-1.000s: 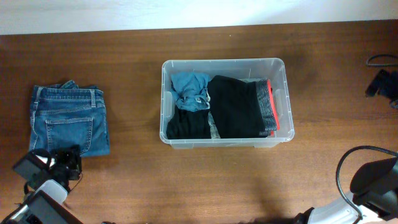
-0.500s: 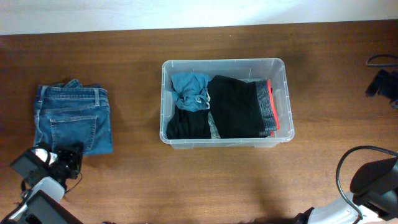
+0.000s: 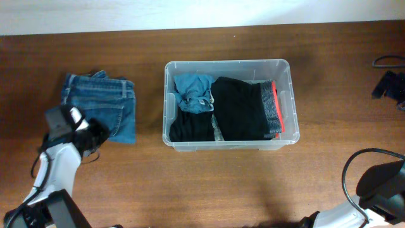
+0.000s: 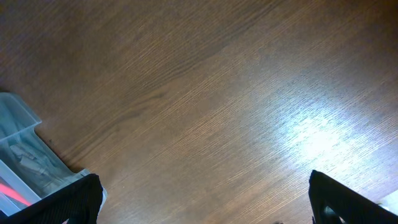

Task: Pack container
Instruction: 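Grasp the folded blue jeans edge with the left gripper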

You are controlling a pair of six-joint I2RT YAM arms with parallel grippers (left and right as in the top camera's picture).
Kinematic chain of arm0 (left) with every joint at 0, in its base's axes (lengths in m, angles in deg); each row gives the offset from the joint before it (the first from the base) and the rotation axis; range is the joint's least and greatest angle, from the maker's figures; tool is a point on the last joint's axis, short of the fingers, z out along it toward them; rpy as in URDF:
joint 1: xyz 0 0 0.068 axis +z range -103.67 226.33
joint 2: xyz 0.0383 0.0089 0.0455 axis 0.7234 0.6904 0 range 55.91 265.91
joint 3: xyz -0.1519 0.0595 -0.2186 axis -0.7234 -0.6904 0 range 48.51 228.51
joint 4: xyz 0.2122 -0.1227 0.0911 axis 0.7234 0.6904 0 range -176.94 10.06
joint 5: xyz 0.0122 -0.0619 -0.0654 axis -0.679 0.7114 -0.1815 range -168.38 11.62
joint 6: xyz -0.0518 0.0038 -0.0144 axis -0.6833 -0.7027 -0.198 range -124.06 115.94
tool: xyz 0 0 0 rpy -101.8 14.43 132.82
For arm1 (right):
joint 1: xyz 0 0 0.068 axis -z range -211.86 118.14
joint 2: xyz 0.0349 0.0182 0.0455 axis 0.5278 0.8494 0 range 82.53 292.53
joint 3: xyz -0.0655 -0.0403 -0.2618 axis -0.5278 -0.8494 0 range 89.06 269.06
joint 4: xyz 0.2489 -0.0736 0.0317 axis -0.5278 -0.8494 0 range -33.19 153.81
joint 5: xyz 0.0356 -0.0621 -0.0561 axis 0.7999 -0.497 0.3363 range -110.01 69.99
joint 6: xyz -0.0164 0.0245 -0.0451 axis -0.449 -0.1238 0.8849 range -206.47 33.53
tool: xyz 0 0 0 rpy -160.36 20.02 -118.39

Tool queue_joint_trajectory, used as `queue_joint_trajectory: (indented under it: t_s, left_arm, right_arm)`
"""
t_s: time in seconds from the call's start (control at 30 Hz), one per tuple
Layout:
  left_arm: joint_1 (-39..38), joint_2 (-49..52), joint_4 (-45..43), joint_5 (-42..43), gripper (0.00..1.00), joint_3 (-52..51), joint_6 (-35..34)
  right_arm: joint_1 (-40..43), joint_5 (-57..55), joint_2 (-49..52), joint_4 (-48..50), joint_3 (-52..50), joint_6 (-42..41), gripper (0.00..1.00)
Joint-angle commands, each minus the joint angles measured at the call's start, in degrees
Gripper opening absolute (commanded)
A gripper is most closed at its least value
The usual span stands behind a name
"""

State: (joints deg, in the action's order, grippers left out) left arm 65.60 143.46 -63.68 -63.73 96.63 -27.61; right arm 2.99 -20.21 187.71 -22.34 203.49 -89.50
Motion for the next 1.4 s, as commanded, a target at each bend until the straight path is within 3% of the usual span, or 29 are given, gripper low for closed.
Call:
queue_joint_trajectory:
  t_s: [0.0, 0.13, 0.33, 0.5, 0.57, 0.7, 0.73, 0.9, 1.0, 1.37]
  left_arm:
    - [-4.07, -0.02, 0.63, -8.63, 0.01, 2.62, 4.00]
    - [-4.81, 0.37, 2.45, -9.18, 0.01, 2.60, 3.52]
    - [-1.29, 0.79, 6.34, -9.51, 0.02, 2.38, -7.15]
    - [1.31, 0.96, 6.38, -7.06, 0.16, 2.16, -8.59]
    - [1.88, 1.07, 6.40, -6.75, 0.30, 2.16, -8.59]
    - [2.43, 1.60, 6.38, -6.73, 0.87, 2.16, -8.59]
    - [2.54, 1.79, 6.58, -6.73, 0.93, 2.16, -8.57]
    - [2.95, 2.91, 8.46, -4.98, 0.96, 2.16, -8.66]
    - [5.09, 3.63, 8.61, 0.15, 0.99, 0.55, -12.92]
    - [9.14, 3.63, -2.69, 3.85, 0.98, -5.95, -14.40]
  right_arm:
    - [0.04, -0.50, -0.66, -0.02, 0.96, -0.44, 0.98]
    - [0.04, -0.50, -0.66, -0.02, 0.96, -0.44, 0.98]
    - [0.04, -0.50, -0.66, 0.00, 0.96, -0.44, 0.98]
    - [0.04, -0.50, -0.66, 0.00, 0.96, -0.44, 0.98]
    - [0.04, -0.50, -0.66, -0.02, 0.96, -0.44, 0.98]
    - [0.04, -0.50, -0.66, -0.02, 0.96, -0.44, 0.98]
    - [0.04, -0.50, -0.66, 0.00, 0.96, -0.44, 0.98]
    - [0.04, -0.50, -0.66, -0.02, 0.96, -0.44, 0.98]
    - [0.04, -0.50, -0.66, -0.02, 0.96, -0.44, 0.98]
    - [0.04, -0.50, -0.66, -0.02, 0.96, -0.44, 0.98]
